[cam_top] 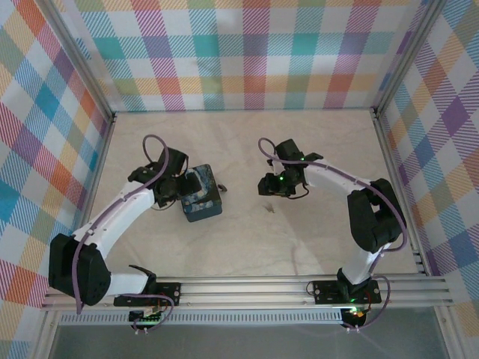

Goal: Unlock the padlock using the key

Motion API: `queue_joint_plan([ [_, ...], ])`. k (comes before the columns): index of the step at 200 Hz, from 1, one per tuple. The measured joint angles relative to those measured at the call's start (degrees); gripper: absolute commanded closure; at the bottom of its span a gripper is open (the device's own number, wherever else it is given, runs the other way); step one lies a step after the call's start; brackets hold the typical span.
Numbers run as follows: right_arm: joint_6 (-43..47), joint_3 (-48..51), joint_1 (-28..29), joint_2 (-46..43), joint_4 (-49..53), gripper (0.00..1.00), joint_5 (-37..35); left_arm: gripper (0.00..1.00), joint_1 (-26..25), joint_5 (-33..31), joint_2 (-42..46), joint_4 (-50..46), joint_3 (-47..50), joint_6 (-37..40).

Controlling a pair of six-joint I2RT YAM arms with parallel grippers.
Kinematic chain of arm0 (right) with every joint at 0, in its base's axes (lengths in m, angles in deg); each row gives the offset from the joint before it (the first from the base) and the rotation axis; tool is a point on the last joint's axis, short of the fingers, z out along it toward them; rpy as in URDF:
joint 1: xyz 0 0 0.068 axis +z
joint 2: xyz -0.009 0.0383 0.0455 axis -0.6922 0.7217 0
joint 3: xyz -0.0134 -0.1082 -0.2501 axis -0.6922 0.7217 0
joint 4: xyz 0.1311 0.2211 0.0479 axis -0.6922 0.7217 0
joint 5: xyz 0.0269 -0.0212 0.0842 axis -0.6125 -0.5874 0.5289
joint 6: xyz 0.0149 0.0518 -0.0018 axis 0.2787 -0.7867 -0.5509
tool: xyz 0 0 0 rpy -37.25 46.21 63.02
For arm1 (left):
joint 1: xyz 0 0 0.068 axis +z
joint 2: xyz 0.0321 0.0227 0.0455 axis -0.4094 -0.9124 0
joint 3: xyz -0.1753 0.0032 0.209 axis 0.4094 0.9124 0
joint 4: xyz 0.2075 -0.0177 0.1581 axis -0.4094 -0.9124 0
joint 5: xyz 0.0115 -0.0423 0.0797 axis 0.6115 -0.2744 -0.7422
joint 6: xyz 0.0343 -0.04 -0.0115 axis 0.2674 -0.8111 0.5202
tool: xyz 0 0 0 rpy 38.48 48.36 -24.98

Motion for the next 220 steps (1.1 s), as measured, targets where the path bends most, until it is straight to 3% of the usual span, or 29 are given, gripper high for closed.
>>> queue_joint_plan([
  [41,-1.46,-0.70,1.77,0.57,-6.91,0.47,8.31,0.08,3.15,1.38,-4.68,1.22,-2.64,2.69],
  [92,-3.93,-9.49,12.46,8.26,-15.37,0.46,14.73,0.09,9.27,7.96,-10.51,7.17,-2.29,5.92],
  [122,-4.57,-11.37,16.59,12.44,-16.65,0.49,14.95,0.10,10.82,11.23,-14.58,11.28,-2.45,7.10],
  [175,-5.27,-12.00,17.99,12.92,-17.79,0.49,13.84,0.11,11.34,15.69,-20.92,17.22,-4.31,8.11],
  [220,-5.46,-11.89,17.75,9.70,-14.21,0.46,6.03,0.13,11.39,18.40,-23.54,19.71,-6.58,10.25],
])
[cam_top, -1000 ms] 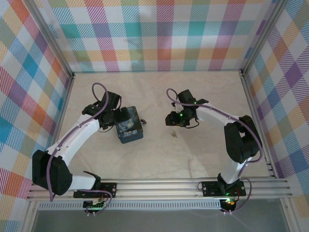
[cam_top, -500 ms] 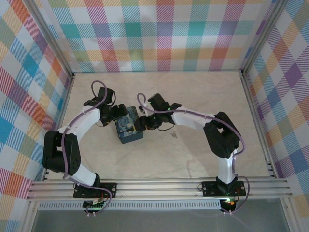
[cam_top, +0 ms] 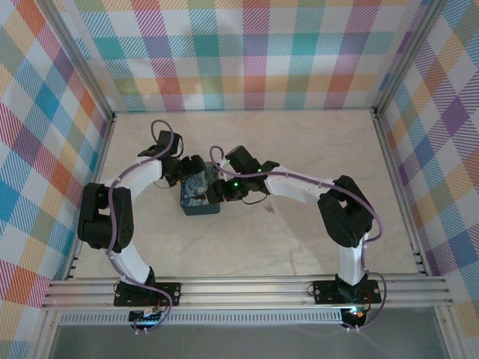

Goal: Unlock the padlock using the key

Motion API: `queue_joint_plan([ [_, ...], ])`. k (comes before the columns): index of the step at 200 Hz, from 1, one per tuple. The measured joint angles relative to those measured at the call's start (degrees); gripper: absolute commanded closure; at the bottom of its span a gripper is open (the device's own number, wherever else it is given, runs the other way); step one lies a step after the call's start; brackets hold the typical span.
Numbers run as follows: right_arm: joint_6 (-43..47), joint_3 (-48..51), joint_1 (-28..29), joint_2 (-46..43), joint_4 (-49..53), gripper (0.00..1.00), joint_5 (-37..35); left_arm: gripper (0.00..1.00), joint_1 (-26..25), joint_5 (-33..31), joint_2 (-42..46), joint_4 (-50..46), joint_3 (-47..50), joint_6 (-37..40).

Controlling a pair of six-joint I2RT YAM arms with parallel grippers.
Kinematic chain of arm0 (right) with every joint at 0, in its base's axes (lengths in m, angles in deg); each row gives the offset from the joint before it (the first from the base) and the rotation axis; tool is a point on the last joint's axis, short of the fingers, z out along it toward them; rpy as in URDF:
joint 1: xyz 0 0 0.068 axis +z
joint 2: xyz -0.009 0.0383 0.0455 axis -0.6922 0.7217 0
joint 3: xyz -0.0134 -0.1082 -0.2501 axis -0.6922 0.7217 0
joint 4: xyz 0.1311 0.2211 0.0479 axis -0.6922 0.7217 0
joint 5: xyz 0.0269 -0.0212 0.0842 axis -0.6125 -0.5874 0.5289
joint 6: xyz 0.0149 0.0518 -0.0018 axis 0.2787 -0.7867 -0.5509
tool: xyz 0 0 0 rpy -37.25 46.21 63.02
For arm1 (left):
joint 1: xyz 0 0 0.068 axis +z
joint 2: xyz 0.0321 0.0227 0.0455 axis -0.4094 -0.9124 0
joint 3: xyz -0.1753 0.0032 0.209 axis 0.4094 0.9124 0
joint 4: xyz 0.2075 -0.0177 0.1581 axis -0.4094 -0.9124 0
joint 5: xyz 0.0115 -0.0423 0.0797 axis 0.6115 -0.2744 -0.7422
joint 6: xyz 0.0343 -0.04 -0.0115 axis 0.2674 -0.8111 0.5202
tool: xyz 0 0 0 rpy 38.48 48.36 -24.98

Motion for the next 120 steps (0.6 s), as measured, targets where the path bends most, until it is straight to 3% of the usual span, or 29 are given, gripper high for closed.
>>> queue_joint_plan([
  [56,-0.81,0.39,-2.19,1.44,-0.90,0.46,-2.58,0.13,-0.02,4.24,-2.47,1.36,-2.21,2.08],
  [120,-0.81,-3.37,3.72,6.93,-1.44,0.47,1.42,0.13,-0.46,7.19,-5.42,1.55,-6.34,4.37],
])
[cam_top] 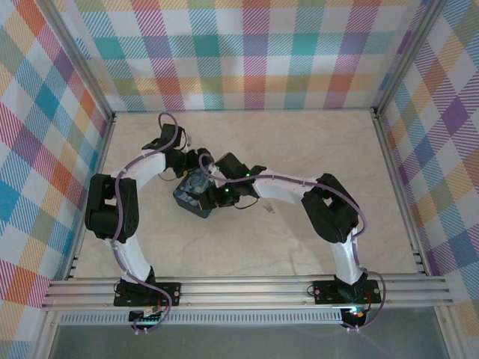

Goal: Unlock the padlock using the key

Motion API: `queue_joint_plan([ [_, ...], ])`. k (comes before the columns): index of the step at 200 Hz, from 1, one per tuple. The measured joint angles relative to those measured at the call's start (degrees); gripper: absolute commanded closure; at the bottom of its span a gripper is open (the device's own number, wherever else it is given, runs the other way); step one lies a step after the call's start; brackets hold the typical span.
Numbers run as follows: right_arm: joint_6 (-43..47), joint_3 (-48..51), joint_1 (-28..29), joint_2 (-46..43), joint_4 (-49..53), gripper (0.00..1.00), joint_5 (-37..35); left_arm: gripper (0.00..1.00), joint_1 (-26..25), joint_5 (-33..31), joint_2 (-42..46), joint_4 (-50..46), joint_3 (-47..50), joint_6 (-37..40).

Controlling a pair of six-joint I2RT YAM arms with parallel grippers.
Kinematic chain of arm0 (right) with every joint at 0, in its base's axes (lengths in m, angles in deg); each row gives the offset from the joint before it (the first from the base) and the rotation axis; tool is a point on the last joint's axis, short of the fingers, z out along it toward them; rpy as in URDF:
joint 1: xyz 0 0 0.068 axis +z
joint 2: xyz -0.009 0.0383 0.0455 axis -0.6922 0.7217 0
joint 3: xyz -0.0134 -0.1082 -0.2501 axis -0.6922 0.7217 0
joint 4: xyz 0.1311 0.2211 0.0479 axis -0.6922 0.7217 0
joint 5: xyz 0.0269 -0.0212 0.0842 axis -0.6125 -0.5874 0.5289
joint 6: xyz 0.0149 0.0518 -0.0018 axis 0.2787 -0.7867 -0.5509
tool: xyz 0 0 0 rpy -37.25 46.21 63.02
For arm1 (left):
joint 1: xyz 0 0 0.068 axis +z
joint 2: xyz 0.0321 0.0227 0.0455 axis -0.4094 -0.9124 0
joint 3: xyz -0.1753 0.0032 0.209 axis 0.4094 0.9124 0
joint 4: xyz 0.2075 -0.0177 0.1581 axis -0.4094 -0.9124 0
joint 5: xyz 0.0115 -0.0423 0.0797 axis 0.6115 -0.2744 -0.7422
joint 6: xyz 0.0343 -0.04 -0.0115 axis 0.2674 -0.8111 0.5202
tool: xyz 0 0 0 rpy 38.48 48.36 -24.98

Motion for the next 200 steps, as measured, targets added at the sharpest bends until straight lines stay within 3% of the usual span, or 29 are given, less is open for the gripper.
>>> queue_joint_plan([
  [43,0.00,5.46,-1.75,-6.01,1.64,0.47,-2.05,0.11,0.31,-2.23,1.18,-4.02,-2.86,3.08],
  [105,0.92,16.81,-17.53,-18.27,9.94,0.60,-11.19,0.12,1.57,-7.96,14.99,-11.19,-0.24,4.00],
  [134,3.74,18.58,-21.14,-18.36,14.14,0.62,-15.17,0.12,-1.38,-9.22,23.45,-13.07,5.73,1.90],
  [175,6.80,18.60,-21.27,-14.51,15.37,0.58,-16.17,0.12,-8.87,-11.23,30.21,-16.61,13.11,-2.05],
  [200,7.61,18.60,-21.24,-13.03,15.37,0.57,-16.15,0.12,-10.10,-12.20,32.96,-18.08,14.73,-3.74],
])
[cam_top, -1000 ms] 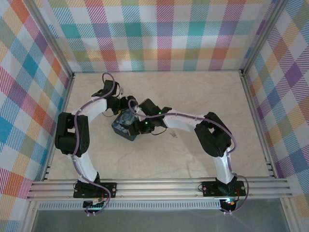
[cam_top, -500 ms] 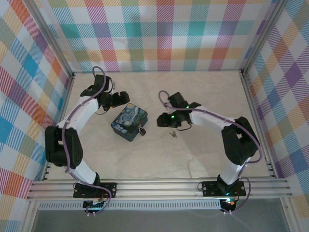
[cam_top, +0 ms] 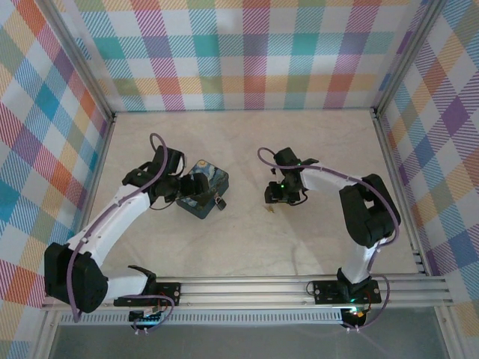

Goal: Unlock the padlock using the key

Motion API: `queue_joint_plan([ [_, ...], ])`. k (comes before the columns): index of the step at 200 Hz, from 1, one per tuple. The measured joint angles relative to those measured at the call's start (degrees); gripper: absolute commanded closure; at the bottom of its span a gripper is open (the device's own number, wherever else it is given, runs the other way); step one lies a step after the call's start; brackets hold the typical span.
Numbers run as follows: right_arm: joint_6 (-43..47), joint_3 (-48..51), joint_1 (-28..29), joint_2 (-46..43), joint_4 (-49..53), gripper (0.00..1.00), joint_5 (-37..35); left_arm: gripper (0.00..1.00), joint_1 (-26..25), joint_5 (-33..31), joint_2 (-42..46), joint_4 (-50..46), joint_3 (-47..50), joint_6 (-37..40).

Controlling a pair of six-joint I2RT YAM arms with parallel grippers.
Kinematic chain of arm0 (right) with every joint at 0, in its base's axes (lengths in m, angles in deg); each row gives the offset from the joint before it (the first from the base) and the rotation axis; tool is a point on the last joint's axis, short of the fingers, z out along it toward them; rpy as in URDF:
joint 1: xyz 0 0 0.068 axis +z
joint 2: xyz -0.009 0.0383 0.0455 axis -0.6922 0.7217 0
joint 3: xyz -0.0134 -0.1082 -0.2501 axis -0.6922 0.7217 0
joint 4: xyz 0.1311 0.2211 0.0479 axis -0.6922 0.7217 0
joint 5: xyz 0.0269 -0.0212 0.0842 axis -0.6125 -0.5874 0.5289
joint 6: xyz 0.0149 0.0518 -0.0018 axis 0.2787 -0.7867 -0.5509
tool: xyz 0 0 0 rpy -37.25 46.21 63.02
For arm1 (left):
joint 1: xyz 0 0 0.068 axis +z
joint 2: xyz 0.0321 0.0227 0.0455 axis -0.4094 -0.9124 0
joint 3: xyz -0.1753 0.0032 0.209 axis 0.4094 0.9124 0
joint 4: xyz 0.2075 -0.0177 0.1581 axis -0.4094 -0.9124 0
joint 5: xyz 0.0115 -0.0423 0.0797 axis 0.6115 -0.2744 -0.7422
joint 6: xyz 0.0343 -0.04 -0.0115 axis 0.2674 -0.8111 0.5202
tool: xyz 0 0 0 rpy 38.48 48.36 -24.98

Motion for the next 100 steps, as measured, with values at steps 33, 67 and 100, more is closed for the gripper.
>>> queue_joint_plan([
  [33,0.02,0.02,1.05,1.20,-0.11,0.60,-0.09,0.12,0.02,-0.92,1.11,-0.17,0.11,-1.01],
  [67,-0.04,0.02,3.39,1.97,0.00,0.66,-3.54,0.12,0.02,-1.53,1.05,-0.17,0.11,-1.05],
  [100,-0.76,0.13,4.63,1.95,0.35,0.73,-7.26,0.12,0.02,-1.95,0.92,-0.20,0.07,-1.01],
])
